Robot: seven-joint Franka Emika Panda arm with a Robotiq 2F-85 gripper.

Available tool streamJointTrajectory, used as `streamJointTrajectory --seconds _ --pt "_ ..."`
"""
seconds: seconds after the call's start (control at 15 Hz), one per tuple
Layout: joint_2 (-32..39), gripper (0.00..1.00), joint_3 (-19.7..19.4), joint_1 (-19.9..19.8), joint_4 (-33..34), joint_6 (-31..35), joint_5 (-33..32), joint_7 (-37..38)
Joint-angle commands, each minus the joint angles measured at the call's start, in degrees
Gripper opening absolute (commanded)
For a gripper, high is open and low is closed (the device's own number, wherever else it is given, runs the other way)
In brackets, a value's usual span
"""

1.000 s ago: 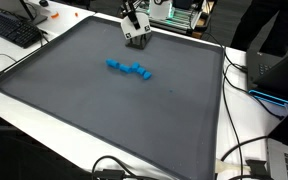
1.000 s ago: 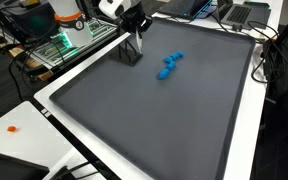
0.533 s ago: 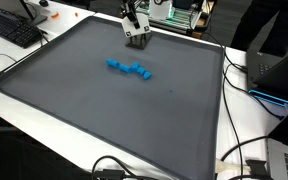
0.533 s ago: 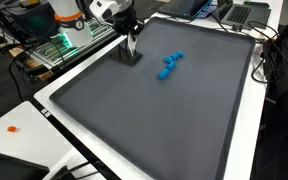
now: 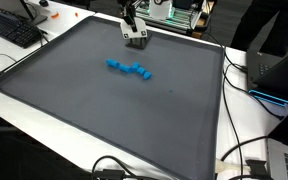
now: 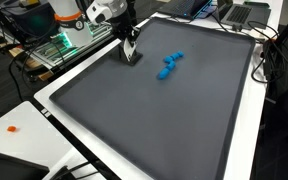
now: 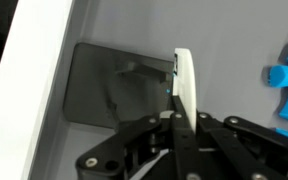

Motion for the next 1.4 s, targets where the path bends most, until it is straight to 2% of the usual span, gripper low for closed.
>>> streamJointTrajectory --seconds 0.0,0.93,1.33 --pt "-0.16 0.01 0.51 0.83 -2.19 4.52 3.28 0.55" --pt "5.11 0.01 3.16 3.32 -2.82 17.60 3.39 5.35" --pt "6.13 0.01 3.37 3.64 -3.22 19.01 1.50 8.28"
